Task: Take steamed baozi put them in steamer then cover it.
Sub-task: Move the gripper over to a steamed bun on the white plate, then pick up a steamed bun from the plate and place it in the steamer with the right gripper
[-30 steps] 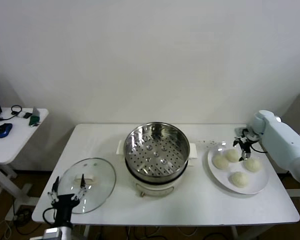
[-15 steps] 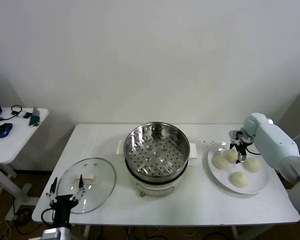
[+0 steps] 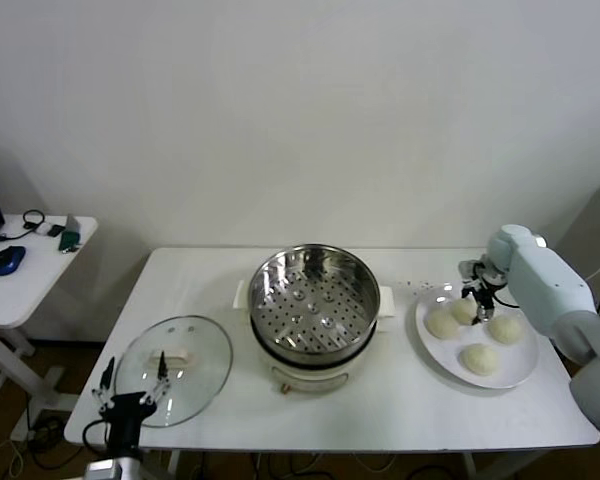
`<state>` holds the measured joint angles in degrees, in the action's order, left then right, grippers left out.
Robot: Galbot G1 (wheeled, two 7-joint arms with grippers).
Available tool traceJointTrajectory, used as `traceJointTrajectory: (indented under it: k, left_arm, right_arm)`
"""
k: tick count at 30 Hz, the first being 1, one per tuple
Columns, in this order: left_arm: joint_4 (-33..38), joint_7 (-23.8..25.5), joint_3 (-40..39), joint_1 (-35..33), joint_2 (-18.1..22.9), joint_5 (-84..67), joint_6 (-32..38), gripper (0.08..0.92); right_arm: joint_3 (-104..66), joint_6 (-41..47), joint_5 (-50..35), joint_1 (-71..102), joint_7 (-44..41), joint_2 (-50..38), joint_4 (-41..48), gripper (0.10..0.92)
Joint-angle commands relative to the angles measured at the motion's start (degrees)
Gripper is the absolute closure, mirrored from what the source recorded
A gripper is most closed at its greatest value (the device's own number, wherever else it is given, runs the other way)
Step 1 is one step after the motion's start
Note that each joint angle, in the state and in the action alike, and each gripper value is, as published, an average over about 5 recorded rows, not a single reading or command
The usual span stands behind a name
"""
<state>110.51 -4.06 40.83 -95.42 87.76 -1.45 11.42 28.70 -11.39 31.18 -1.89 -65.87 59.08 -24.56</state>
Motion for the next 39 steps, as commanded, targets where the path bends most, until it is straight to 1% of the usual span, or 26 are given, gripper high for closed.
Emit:
traceJointTrajectory:
  k: [1,6,12,18,21,24,30,34,39]
  left_arm:
    - [0.1,-0.1,0.1,-0.6,0.0,-0.2,0.3,0.177]
    - [0.5,-0.1,0.4,-1.1,0.0,-0.5,0.5,0.177]
    - [1.1,-0.2,0.6,-1.9,0.0,-0.7,0.7,0.177]
    - [1.7,-0.2,0.4,-3.1,-0.1,-0.6,0.7,0.177]
    - [2.2,-0.3,0.3,-3.5,0.0,-0.5,0.6,0.177]
    - [2.7,-0.3,0.2,-3.7,0.1,-0.6,0.5,0.177]
    - [3.1,-0.7,-0.4,-3.3,0.4,-0.4,-0.2,0.177]
    - [3.5,-0.9,-1.2,-2.5,0.9,0.7,-0.8,0.177]
    - [3.1,-0.9,-1.4,-2.4,0.8,1.4,-0.7,0.177]
  right_arm:
    - [1.6,-0.2,-2.1,-1.7,-0.8,-0.9,-2.2,0.304]
    - [9.4,0.1,-8.9,-6.5,-2.2,-3.2,-7.8,0.304]
    - [25.2,-0.1,-18.9,-18.3,-3.5,-4.8,-16.8,0.297]
    - [38.7,-2.9,-28.9,-31.6,-4.2,-2.7,-24.7,0.299]
    - [44.1,-5.7,-31.6,-37.8,-4.4,-0.5,-28.9,0.297]
    - [46.6,-8.0,-31.0,-41.0,-4.3,2.0,-33.3,0.296]
    - [48.5,-11.8,-26.1,-42.3,-3.3,7.3,-41.9,0.296]
    - [46.4,-14.4,-19.7,-39.3,-2.7,11.4,-44.2,0.296]
    - [44.6,-16.3,-14.3,-34.4,-2.2,15.4,-44.8,0.296]
